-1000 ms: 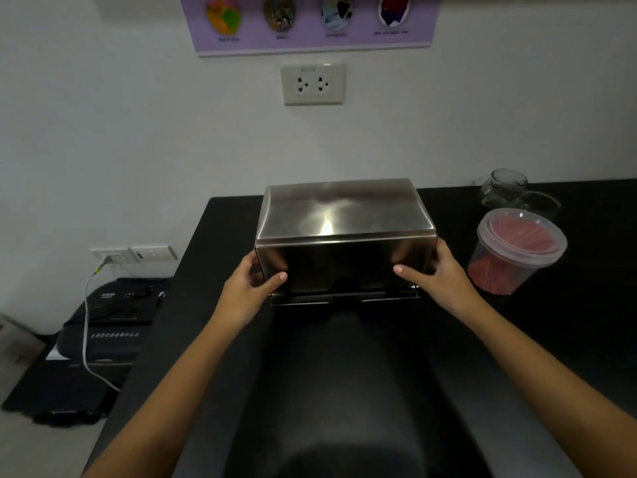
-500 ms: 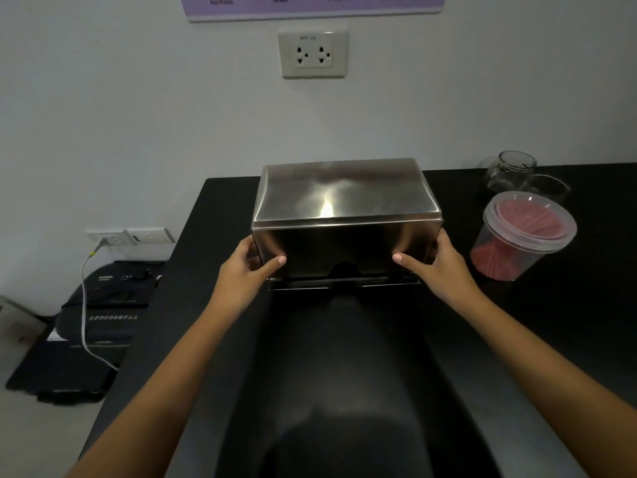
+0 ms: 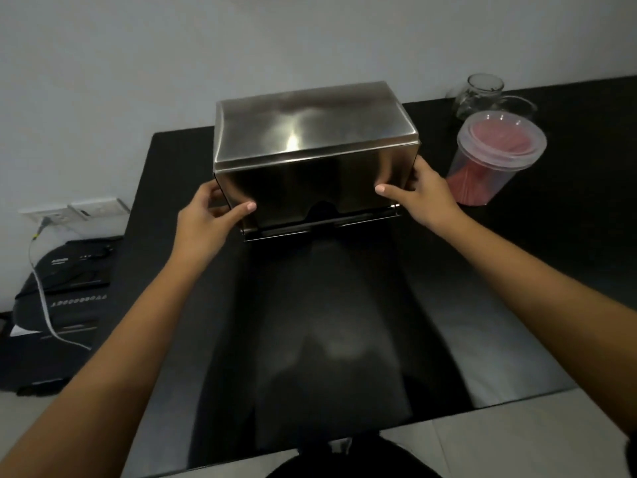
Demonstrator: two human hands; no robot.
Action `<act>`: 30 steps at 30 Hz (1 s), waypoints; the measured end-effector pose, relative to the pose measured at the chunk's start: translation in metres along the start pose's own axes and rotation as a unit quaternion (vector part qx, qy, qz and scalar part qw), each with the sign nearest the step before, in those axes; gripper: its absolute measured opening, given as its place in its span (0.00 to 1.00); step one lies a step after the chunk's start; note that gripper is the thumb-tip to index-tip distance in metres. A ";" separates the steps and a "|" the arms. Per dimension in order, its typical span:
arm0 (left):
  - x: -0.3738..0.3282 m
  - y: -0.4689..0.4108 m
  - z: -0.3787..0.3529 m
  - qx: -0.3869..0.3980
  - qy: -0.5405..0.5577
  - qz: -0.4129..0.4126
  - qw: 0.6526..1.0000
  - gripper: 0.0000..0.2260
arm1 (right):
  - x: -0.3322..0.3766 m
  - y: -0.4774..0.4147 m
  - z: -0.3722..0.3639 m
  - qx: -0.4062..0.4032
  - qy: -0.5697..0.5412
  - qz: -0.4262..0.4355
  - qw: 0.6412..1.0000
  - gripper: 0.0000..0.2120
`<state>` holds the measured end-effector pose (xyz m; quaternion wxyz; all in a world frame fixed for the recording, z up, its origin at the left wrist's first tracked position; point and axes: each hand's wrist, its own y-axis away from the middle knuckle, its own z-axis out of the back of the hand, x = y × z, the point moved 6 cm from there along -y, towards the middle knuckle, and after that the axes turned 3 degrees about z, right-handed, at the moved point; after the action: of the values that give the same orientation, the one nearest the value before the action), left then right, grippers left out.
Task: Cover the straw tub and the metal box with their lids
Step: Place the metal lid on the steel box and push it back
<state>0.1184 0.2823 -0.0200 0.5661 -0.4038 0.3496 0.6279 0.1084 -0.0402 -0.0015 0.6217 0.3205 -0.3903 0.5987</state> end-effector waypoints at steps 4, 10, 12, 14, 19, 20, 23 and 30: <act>0.000 -0.003 0.001 0.001 -0.001 -0.003 1.000 0.25 | 0.004 0.000 -0.001 -0.003 0.011 -0.003 1.000 0.30; 0.000 -0.018 0.009 0.005 0.008 0.000 1.000 0.24 | 0.013 -0.013 -0.013 0.004 0.019 -0.001 1.000 0.30; 0.003 -0.027 0.014 0.005 0.010 0.007 1.000 0.24 | 0.015 -0.021 -0.020 0.005 0.024 -0.002 1.000 0.31; 0.006 -0.037 0.018 0.006 0.013 0.013 1.000 0.24 | 0.018 -0.029 -0.027 0.004 0.027 -0.002 1.000 0.30; 0.013 -0.065 0.029 0.002 0.028 0.029 0.999 0.25 | 0.024 -0.055 -0.043 0.007 0.026 -0.003 1.000 0.30; 0.015 -0.071 0.030 0.000 0.029 0.031 0.999 0.24 | 0.025 -0.061 -0.046 0.009 0.031 -0.002 0.999 0.29; 0.018 -0.089 0.035 -0.002 0.036 0.038 0.999 0.24 | 0.029 -0.078 -0.055 0.008 0.041 -0.002 0.999 0.30; 0.019 -0.129 0.042 0.009 0.053 0.038 0.998 0.20 | 0.032 -0.116 -0.075 0.012 0.025 -0.035 0.999 0.31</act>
<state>0.2415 0.3426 -0.0171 0.5264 -0.4179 0.4003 0.6229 0.2312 0.0318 -0.0024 0.6479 0.3265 -0.3555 0.5892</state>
